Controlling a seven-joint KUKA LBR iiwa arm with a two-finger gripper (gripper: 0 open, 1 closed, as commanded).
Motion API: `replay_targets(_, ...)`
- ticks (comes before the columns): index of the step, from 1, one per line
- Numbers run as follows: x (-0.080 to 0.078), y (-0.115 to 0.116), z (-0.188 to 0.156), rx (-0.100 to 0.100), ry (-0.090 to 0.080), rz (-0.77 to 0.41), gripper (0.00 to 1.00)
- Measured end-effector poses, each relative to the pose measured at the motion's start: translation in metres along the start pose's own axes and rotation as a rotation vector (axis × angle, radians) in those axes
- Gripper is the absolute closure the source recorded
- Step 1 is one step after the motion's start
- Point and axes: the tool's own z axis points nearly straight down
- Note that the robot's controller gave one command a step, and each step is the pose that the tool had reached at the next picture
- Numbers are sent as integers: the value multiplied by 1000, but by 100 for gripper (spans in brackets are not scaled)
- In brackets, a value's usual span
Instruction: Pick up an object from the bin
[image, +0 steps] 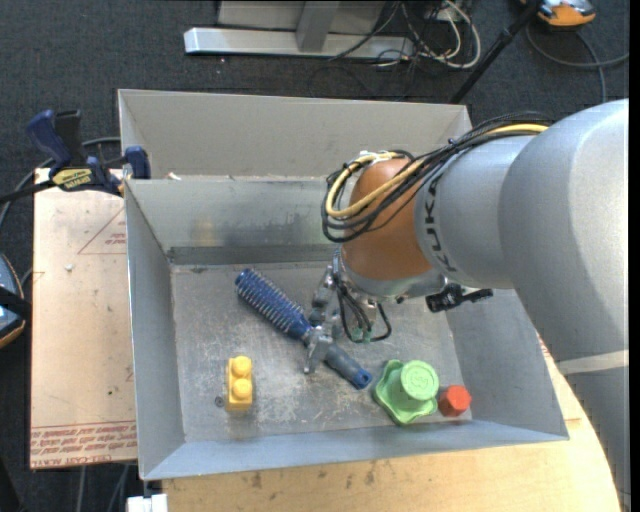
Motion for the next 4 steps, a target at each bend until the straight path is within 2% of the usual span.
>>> replay_targets(1, 9, 14, -25, -1, 5, 233, 0)
replay_targets(2, 16, 26, -29, 2, 7, 493, 0)
replay_targets(3, 3, 30, 1, 0, 6, 630, 0)
replay_targets(4, 1, 31, -2, 1, 5, 626, 0)
